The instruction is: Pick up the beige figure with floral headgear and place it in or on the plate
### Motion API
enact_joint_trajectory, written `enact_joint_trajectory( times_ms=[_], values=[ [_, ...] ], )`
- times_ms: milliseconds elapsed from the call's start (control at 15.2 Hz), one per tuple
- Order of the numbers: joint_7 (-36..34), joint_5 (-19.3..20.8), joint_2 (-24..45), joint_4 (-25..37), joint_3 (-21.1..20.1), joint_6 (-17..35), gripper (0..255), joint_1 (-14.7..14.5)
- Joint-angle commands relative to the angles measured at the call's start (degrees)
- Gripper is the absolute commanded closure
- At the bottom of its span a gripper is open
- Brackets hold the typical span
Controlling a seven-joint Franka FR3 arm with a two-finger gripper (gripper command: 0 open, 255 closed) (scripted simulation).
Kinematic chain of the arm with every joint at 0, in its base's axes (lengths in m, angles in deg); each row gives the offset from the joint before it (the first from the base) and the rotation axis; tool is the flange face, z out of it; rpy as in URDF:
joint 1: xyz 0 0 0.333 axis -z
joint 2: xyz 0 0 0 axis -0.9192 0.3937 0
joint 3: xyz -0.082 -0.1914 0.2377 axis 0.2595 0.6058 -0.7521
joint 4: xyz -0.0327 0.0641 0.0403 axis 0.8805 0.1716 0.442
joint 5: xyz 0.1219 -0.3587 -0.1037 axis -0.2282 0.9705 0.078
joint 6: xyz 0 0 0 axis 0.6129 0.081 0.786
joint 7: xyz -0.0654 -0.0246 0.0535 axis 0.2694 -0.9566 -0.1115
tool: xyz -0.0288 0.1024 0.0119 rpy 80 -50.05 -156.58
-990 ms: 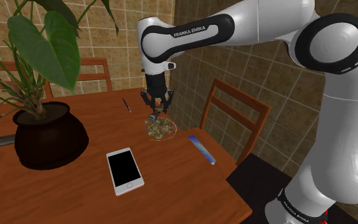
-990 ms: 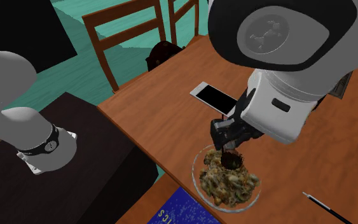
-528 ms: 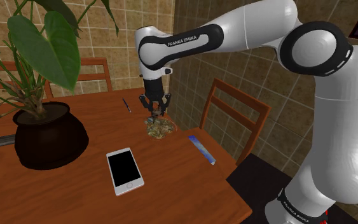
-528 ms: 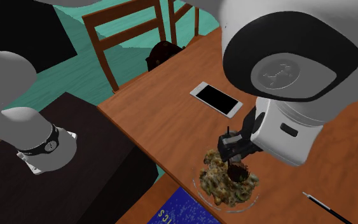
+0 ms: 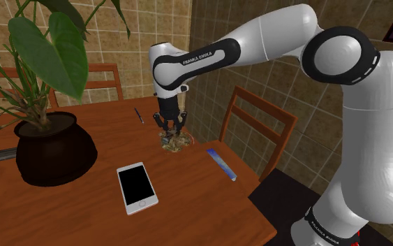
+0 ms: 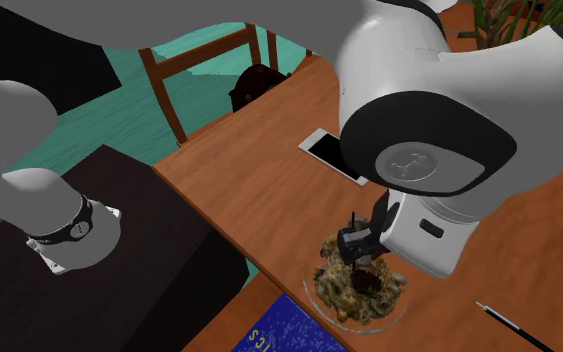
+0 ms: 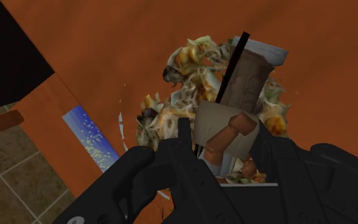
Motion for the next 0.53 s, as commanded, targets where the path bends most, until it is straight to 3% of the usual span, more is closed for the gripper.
enact_joint_trajectory(
  times_ms=[0, 396, 462],
  values=[
    [0.0, 0.1, 0.2, -0.1, 0.0, 0.4, 255, 0.0],
    [0.0, 0.1, 0.2, -0.1, 0.0, 0.4, 255, 0.0],
    [0.0, 0.1, 0.2, -0.1, 0.0, 0.4, 0, 0.0]
  ],
)
